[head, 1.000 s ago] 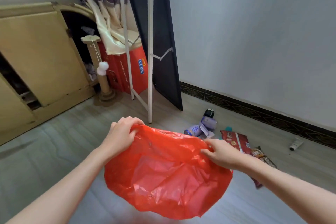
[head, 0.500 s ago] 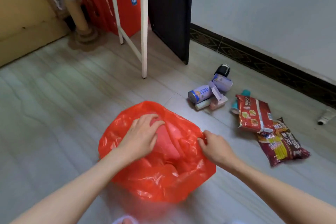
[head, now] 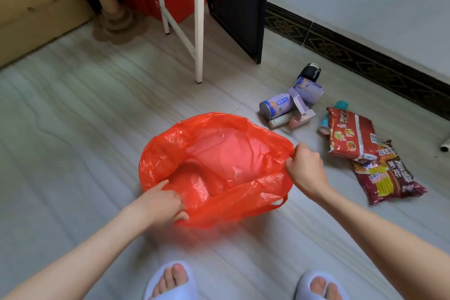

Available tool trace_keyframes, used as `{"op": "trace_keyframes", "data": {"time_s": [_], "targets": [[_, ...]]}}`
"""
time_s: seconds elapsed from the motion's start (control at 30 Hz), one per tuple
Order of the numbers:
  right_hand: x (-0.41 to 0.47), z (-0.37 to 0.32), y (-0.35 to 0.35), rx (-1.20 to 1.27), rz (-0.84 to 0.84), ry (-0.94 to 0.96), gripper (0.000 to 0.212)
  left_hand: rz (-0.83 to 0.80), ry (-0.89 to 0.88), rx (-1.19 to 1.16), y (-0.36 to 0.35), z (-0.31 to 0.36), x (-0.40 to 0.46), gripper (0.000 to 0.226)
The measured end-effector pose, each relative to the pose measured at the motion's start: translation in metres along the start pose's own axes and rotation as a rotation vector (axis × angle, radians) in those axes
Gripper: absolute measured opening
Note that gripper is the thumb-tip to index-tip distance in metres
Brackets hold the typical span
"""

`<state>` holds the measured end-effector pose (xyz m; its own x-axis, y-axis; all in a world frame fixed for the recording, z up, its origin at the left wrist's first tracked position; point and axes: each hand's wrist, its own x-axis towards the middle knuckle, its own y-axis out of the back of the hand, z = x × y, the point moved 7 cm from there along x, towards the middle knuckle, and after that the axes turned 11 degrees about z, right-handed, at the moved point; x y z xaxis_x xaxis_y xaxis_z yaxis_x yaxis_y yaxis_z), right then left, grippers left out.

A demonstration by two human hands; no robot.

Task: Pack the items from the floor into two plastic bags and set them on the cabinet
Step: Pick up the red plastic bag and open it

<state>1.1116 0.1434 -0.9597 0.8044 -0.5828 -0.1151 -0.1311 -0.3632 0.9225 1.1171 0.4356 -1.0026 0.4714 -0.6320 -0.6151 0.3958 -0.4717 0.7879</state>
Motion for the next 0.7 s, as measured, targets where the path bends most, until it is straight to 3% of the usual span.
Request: {"op": "trace_keyframes", "data": {"time_s": [0.1, 0.17, 0.27, 0.37, 0.43, 0.53, 0.6, 0.7], "targets": [[-0.005, -0.011, 0.009, -0.103, 0.009, 0.077, 0.042, 0.102, 0.113, 0.008, 0.015, -0.019, -0.002, 0.036], [-0.012, -0.039, 0.02, -0.147, 0.113, 0.306, 0.057, 0.201, 0.1, -0.022, 0.03, -0.014, 0.002, 0.044], [-0.043, -0.099, 0.022, 0.037, 0.201, 0.903, 0.039, 0.352, 0.057, -0.197, 0.045, -0.003, 0.009, 0.041], [-0.057, -0.131, -0.013, 0.018, -0.037, 1.203, 0.024, 0.44, 0.004, -0.169, 0.044, 0.002, 0.007, 0.039], [-0.043, -0.134, -0.048, -0.222, -0.238, 1.245, 0.034, 0.441, -0.024, -0.095, 0.036, -0.005, 0.003, 0.035], [-0.009, -0.114, -0.08, -0.586, -0.398, 1.182, 0.054, 0.368, 0.104, -0.056, 0.023, -0.042, -0.004, 0.035], [-0.002, -0.095, -0.09, -0.641, -0.434, 1.051, 0.062, 0.327, 0.234, -0.002, 0.018, -0.072, -0.01, 0.034], [-0.027, -0.058, -0.106, -0.552, -0.548, 0.708, 0.069, 0.324, 0.382, 0.014, 0.023, -0.1, -0.012, 0.043]]}}
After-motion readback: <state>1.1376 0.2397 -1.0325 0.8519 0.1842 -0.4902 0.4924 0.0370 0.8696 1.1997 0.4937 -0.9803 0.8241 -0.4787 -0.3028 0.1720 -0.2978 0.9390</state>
